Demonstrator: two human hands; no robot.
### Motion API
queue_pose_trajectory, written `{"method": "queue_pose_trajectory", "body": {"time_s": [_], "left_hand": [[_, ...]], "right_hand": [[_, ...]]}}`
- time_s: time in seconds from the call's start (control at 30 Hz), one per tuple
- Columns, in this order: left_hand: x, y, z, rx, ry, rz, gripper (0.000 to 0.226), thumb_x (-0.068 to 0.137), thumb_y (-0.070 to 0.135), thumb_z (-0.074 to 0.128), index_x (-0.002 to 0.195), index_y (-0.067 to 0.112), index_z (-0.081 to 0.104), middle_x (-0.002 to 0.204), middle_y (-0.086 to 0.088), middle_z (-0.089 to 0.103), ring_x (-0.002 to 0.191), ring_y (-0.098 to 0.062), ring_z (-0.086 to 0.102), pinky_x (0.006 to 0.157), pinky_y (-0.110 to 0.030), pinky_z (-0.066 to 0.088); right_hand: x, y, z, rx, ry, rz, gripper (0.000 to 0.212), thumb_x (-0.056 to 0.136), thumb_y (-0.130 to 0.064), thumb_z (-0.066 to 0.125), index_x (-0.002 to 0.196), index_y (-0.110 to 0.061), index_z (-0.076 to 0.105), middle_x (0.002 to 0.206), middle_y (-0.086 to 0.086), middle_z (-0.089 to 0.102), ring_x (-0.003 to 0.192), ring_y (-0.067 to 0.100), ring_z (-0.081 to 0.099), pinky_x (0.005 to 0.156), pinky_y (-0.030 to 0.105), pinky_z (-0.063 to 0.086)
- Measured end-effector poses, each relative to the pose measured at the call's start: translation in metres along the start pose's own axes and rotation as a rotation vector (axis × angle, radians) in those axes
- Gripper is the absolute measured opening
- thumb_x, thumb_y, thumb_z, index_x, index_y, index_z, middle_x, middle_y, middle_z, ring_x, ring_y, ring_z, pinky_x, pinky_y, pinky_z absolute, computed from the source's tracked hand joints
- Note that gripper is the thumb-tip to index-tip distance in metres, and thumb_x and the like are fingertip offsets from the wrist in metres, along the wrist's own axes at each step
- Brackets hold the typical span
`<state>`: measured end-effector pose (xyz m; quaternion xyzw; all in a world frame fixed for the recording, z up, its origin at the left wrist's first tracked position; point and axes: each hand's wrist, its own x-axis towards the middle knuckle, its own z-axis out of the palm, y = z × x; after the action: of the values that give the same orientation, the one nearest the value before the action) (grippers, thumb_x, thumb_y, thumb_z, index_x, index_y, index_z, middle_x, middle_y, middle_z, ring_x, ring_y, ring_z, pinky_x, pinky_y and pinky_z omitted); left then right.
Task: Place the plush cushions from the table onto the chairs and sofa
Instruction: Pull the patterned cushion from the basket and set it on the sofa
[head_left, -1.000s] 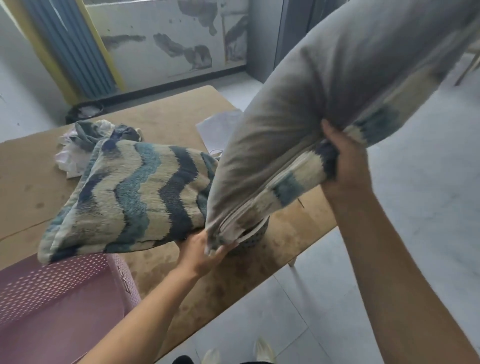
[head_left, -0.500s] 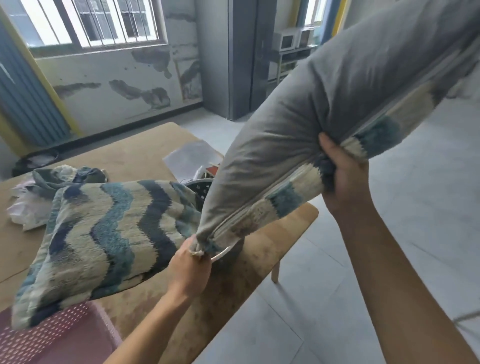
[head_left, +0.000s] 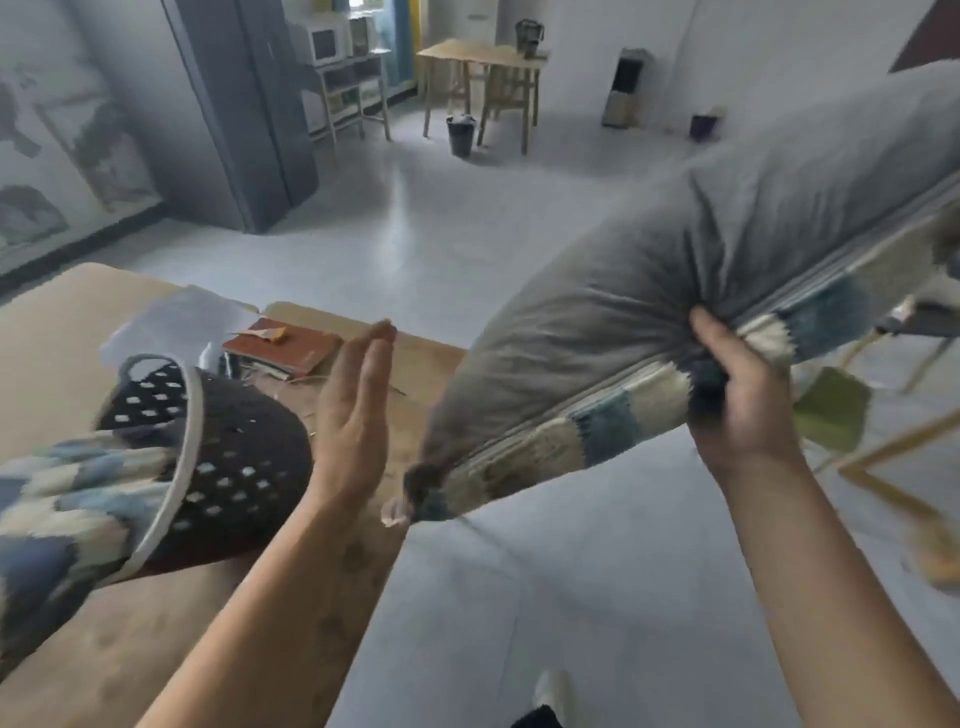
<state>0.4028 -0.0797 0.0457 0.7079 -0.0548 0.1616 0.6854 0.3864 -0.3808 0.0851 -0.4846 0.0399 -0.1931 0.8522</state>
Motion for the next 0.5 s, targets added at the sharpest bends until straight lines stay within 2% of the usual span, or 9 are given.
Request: {"method": "queue_pose_trajectory", "body": {"time_s": [0.03,0.07,0.13,0.2,0.23,0.3,0.37,0.43,0.5], "left_hand": [[-0.007,0.004,0.023,0.063,-0.155,0.022,0.045,0.092,0.066,0.045,0.129,0.044,0.055,0.134,0.024,0.061,0.129,-0.006,0.058,0.109,-0.035,0.047],[-0.014,0.007,0.046,0.119,-0.313,0.034,0.049,0.089,0.072,0.048,0.134,0.051,0.05,0.138,0.029,0.057,0.132,-0.005,0.056,0.11,-0.036,0.046],[-0.033,0.012,0.093,0.2,-0.601,0.056,0.063,0.082,0.08,0.051,0.141,0.059,0.039,0.152,0.029,0.043,0.141,-0.002,0.044,0.117,-0.035,0.037],[-0.057,0.018,0.141,0.239,-0.787,0.093,0.081,0.078,0.08,0.056,0.15,0.052,0.031,0.158,0.027,0.034,0.144,0.008,0.033,0.117,-0.021,0.028],[-0.071,0.02,0.166,0.236,-0.83,0.111,0.087,0.078,0.078,0.058,0.154,0.047,0.03,0.158,0.024,0.036,0.143,0.007,0.034,0.116,-0.019,0.029],[-0.102,0.022,0.213,0.196,-0.818,0.137,0.077,0.085,0.07,0.059,0.153,0.038,0.04,0.152,0.015,0.052,0.138,0.001,0.047,0.112,-0.023,0.039],[-0.133,0.027,0.257,0.093,-0.719,0.134,0.045,0.097,0.047,0.057,0.137,0.028,0.06,0.127,0.013,0.07,0.121,0.003,0.061,0.1,-0.022,0.049],[-0.16,0.038,0.298,0.01,-0.615,0.088,0.022,0.104,0.027,0.053,0.118,0.021,0.069,0.106,0.018,0.074,0.101,0.01,0.065,0.085,-0.018,0.051],[-0.188,0.053,0.34,-0.024,-0.556,0.062,0.02,0.107,0.02,0.049,0.108,0.018,0.069,0.097,0.019,0.072,0.087,0.014,0.062,0.076,-0.015,0.048]], "right_hand": [[-0.012,-0.003,-0.018,-0.066,0.07,-0.011,0.04,0.087,-0.012,0.078,0.125,-0.005,0.07,0.126,0.006,0.071,0.115,0.025,0.069,0.114,0.047,0.045],[-0.024,-0.008,-0.036,-0.113,0.134,-0.035,0.037,0.087,-0.011,0.077,0.123,-0.004,0.07,0.123,0.006,0.072,0.112,0.026,0.07,0.113,0.048,0.047],[-0.05,-0.021,-0.065,-0.158,0.229,-0.099,0.044,0.087,-0.007,0.075,0.13,-0.003,0.067,0.13,0.009,0.072,0.12,0.03,0.069,0.105,0.046,0.053],[-0.074,-0.042,-0.088,-0.188,0.27,-0.163,0.043,0.088,-0.001,0.073,0.131,-0.006,0.067,0.132,0.008,0.072,0.124,0.03,0.068,0.104,0.046,0.054],[-0.085,-0.054,-0.099,-0.209,0.273,-0.193,0.043,0.088,0.0,0.072,0.13,-0.007,0.067,0.131,0.007,0.072,0.124,0.029,0.068,0.105,0.047,0.053],[-0.103,-0.076,-0.128,-0.236,0.297,-0.224,0.048,0.084,-0.013,0.08,0.13,-0.008,0.066,0.127,0.007,0.074,0.121,0.03,0.068,0.105,0.048,0.053],[-0.121,-0.098,-0.165,-0.265,0.313,-0.192,0.076,0.07,-0.041,0.092,0.132,-0.009,0.063,0.121,0.006,0.074,0.117,0.029,0.069,0.099,0.048,0.055],[-0.141,-0.123,-0.208,-0.312,0.315,-0.125,0.091,0.058,-0.065,0.09,0.131,-0.02,0.06,0.12,0.002,0.073,0.114,0.027,0.07,0.098,0.048,0.056],[-0.164,-0.149,-0.259,-0.334,0.335,-0.055,0.092,0.055,-0.079,0.082,0.128,-0.027,0.061,0.121,-0.003,0.074,0.113,0.024,0.071,0.102,0.047,0.055]]}}
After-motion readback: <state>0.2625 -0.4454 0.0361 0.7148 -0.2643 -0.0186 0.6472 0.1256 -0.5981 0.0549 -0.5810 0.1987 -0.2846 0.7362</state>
